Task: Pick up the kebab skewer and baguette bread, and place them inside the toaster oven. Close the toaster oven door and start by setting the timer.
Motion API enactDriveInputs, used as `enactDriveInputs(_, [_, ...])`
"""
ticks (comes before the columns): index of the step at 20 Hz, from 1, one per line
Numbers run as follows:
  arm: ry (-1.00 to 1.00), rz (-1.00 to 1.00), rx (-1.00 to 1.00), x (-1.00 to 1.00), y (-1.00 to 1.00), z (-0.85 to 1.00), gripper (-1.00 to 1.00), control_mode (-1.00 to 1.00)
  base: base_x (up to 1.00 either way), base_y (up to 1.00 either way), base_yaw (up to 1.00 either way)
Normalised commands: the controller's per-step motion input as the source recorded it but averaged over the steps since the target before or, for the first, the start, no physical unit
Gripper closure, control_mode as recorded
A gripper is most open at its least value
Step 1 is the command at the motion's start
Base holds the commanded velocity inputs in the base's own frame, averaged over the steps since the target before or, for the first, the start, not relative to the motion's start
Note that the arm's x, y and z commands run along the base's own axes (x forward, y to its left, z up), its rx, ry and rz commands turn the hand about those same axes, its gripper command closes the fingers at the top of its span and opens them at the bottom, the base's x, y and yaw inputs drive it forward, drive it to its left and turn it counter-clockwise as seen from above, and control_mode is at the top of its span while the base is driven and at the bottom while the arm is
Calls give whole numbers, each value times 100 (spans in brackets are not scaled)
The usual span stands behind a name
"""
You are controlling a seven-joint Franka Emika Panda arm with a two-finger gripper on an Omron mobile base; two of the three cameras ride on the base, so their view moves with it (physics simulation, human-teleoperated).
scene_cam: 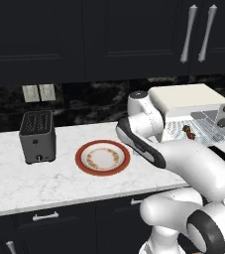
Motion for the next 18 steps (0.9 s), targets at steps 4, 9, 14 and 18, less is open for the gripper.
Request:
enactDriveInputs(4, [1,-22,1,-35,-75,45,100,-100,0,0,0])
enactDriveInputs(9, [0,-17,0,-28,-86,33,100,-100,0,0,0])
enactDriveInputs(14, [1,-16,0,-2,-86,20,100,-100,0,0,0])
enactDriveInputs(18, [0,-15,1,0,-92,17,100,-100,0,0,0])
